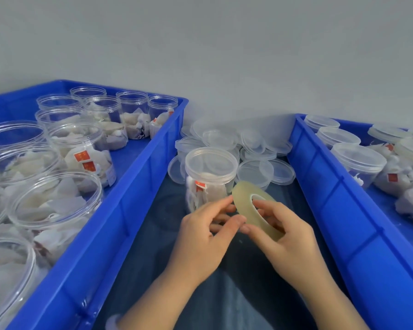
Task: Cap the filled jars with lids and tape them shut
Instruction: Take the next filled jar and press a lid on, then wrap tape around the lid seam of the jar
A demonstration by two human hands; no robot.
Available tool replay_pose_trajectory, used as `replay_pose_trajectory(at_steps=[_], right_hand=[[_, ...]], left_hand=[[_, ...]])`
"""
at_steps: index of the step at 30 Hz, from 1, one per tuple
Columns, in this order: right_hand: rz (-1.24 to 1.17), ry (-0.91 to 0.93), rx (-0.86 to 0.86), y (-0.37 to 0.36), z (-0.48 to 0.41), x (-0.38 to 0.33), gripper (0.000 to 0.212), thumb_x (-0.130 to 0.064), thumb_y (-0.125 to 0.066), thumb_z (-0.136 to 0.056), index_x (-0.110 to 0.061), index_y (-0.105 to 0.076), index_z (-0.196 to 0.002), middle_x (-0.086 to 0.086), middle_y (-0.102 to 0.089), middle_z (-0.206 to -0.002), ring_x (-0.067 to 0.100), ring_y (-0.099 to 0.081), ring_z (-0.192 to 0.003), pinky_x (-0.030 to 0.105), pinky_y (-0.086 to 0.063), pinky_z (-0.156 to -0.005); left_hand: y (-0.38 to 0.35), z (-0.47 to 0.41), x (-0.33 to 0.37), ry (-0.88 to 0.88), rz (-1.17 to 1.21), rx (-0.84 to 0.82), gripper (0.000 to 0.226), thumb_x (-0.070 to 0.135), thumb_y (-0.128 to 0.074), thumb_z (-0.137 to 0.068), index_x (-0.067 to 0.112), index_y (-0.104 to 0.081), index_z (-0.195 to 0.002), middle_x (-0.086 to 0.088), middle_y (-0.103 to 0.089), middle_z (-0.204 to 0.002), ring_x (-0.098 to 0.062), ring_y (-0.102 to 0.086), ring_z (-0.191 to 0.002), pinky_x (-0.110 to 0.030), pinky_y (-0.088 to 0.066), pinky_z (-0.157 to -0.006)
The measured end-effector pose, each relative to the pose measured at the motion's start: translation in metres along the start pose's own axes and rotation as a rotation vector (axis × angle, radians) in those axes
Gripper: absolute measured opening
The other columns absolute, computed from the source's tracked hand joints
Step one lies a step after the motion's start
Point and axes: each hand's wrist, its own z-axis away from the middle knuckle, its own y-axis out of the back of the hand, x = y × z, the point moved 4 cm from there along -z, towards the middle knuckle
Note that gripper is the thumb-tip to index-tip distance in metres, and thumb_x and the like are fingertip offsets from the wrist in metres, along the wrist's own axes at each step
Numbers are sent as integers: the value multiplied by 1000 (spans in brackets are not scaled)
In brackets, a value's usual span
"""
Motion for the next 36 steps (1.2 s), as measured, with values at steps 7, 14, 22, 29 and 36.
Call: replay_pose_trajectory(at_steps=[7, 14, 22, 29, 36], right_hand=[[101, 58, -18, -3, 1, -2, 56, -63, -59, -64, -25, -68, -105, -28, -57, -101, -11, -50, -104, 2, -37, -83], [161, 55, -53, -7, 5, -3, 55, -65, -58, -66, -31, -65, -109, -31, -51, -102, -19, -44, -99, -1, -34, -77], [106, 54, -61, -8, 6, -6, 48, -62, -65, -65, -40, -58, -106, -29, -53, -106, -18, -45, -102, -2, -33, -82], [153, 79, -48, -8, 6, -5, 36, -31, -75, -77, -25, -65, -111, -27, -53, -102, -17, -46, -97, 0, -34, -81], [163, 76, -87, -8, 7, -5, 33, -33, -71, -80, -25, -65, -112, -20, -57, -105, -6, -50, -103, 5, -38, -83]], left_hand=[[1, 0, -6, 57, -7, 75, 32, 3, -71, -81, 34, -72, -87, 14, -74, -78, -3, -70, -74, -11, -50, -70], [2, 1, -12, 34, -125, 107, 24, 9, -63, -89, 31, -67, -81, 8, -71, -74, -9, -69, -69, -27, -55, -68], [5, -3, -17, 142, -26, 86, 13, 10, -74, -80, 23, -72, -80, 10, -72, -72, -4, -69, -66, -13, -51, -63], [6, -3, -15, 60, -157, 65, 15, 13, -59, -90, 23, -70, -88, 13, -71, -78, -3, -68, -72, -27, -56, -71], [6, -3, -16, 22, -186, 98, 14, 16, -71, -82, 30, -71, -86, 19, -71, -80, 0, -66, -72, -13, -51, -66]])
